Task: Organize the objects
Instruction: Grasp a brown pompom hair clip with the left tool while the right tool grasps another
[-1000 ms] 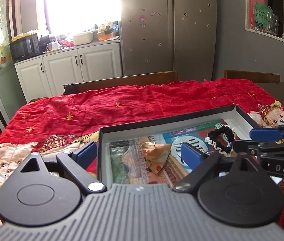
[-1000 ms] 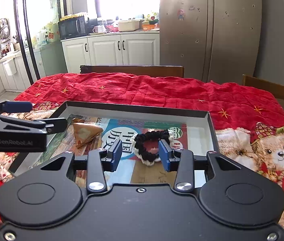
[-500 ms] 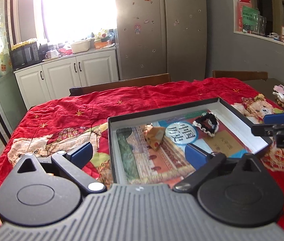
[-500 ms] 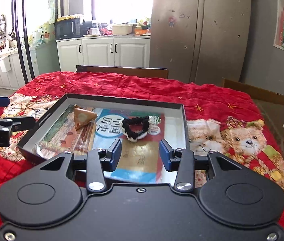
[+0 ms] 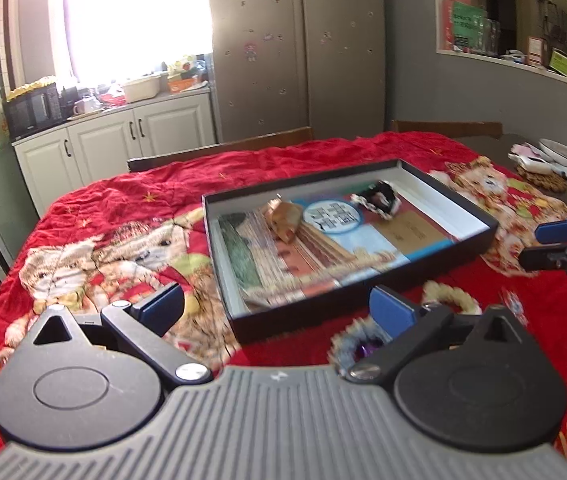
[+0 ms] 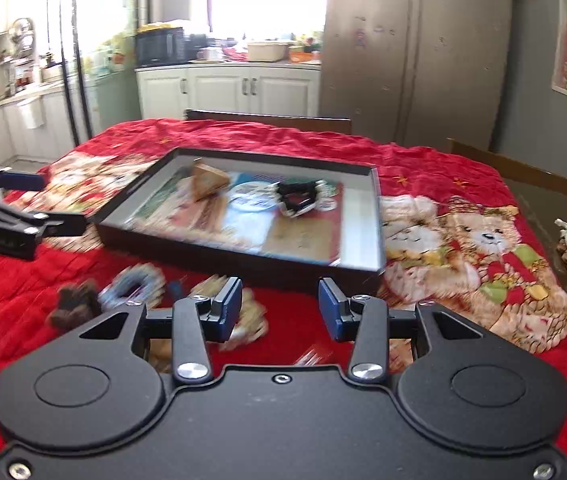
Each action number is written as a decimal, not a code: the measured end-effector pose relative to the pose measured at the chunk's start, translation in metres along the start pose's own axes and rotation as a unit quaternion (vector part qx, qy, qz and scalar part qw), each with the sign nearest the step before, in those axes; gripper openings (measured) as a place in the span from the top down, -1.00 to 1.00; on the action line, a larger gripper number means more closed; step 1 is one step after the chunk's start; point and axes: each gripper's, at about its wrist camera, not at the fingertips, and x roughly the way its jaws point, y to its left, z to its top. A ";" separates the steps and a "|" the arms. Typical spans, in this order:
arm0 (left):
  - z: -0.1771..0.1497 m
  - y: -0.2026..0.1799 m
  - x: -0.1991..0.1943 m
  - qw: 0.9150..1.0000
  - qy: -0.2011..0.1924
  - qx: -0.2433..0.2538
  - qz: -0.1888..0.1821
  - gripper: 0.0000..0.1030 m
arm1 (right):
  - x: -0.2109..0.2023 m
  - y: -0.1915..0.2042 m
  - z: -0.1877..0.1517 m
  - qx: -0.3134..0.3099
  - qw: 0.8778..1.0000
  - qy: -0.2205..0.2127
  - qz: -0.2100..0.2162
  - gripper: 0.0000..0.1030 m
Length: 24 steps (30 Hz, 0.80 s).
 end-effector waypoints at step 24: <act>-0.064 -0.021 0.000 0.993 0.038 0.064 -0.090 -1.00 | -0.022 0.107 -0.061 -0.141 0.985 -0.021 0.098 0.20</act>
